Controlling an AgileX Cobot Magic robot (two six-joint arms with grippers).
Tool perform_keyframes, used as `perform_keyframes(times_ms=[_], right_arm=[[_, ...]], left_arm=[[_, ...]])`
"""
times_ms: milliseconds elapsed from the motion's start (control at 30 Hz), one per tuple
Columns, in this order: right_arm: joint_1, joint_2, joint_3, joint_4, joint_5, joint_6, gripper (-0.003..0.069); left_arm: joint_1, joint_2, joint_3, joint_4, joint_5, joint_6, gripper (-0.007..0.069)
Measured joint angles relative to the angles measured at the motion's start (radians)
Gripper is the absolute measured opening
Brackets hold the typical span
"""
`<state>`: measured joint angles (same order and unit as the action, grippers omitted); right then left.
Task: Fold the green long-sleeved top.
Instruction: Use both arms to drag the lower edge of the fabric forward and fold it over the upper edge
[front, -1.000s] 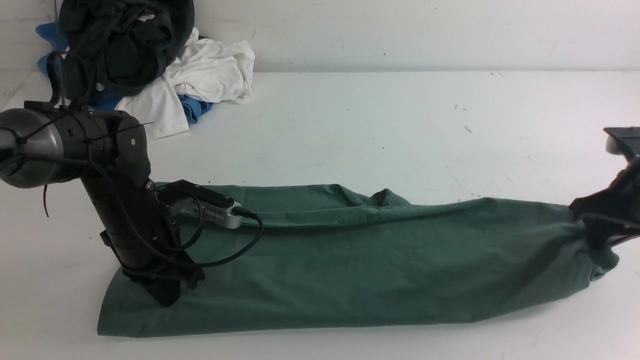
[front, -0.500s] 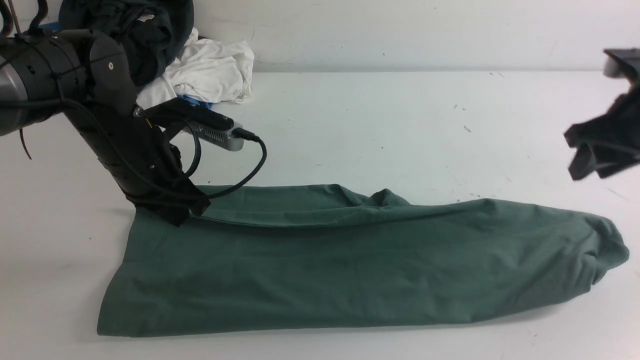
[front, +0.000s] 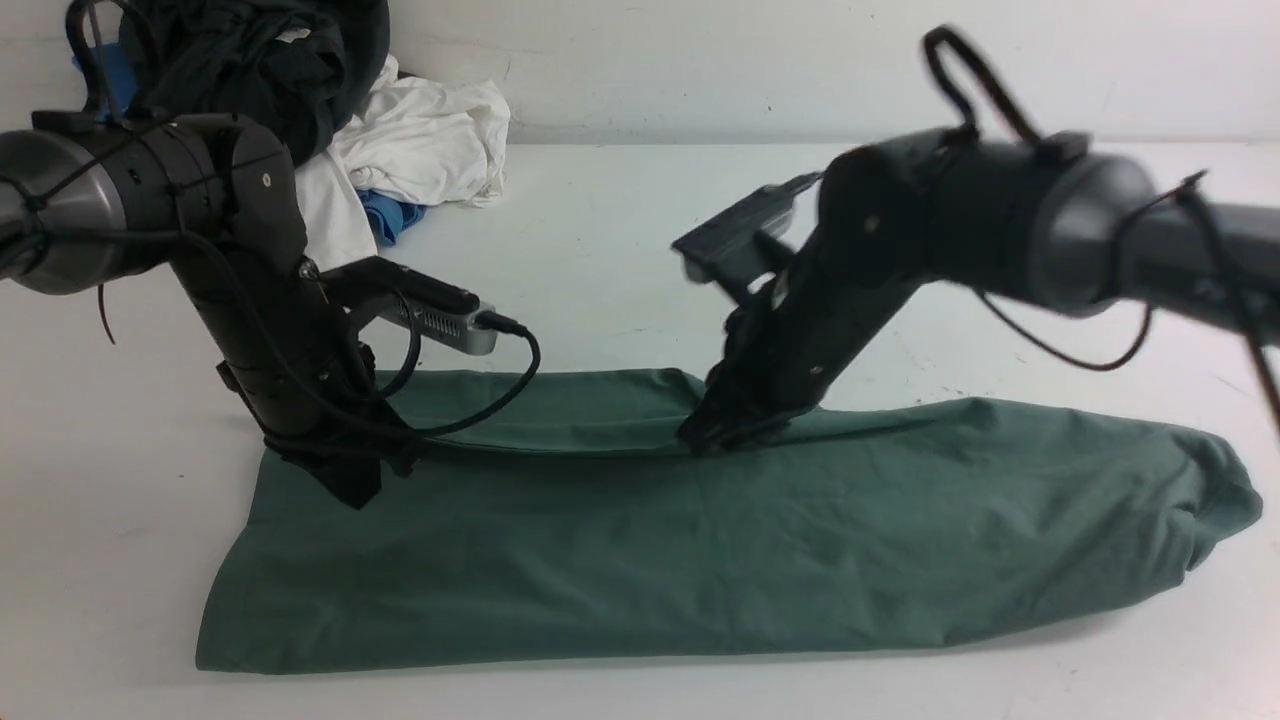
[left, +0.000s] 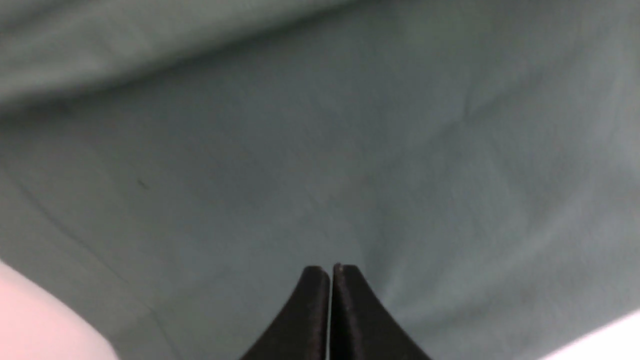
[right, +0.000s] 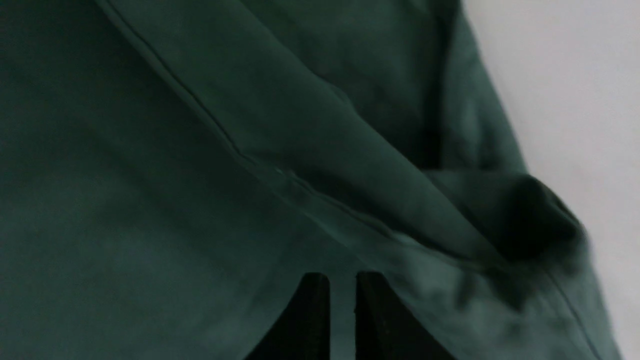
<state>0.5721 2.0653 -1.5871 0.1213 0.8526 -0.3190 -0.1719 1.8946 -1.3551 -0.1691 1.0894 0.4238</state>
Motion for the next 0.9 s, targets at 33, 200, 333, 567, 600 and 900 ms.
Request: perform_keyframes(times_ms=[33,200,333,567,600,900], right_arm=[[0.012,0.023,0.0,-0.002,-0.028,0.0,0.0038],[0.028,0.096,-0.003,0.009,-0.12,0.003,-0.0008],[0.022,0.108,-0.003,0.014,-0.216,0.048,-0.0013],[-0.012,0.113,-0.003,0.014,-0.382,0.177,-0.0014],[-0.025,0.113,-0.003,0.014,-0.398,0.192,-0.0014],[-0.131,0.105,-0.108,-0.003,-0.193,0.185,-0.0014]], left_arm=[[0.0,0.006,0.0,0.002,0.012,0.0,-0.0007],[0.001,0.031,0.0,0.021,0.044,0.0,-0.0007],[0.008,0.05,0.0,0.022,0.066,0.0,-0.0007],[0.01,0.07,0.0,0.02,0.091,0.0,-0.0007],[0.01,0.07,0.0,0.017,0.091,0.0,-0.0007],[0.01,0.07,0.0,0.008,0.091,0.002,-0.0007]])
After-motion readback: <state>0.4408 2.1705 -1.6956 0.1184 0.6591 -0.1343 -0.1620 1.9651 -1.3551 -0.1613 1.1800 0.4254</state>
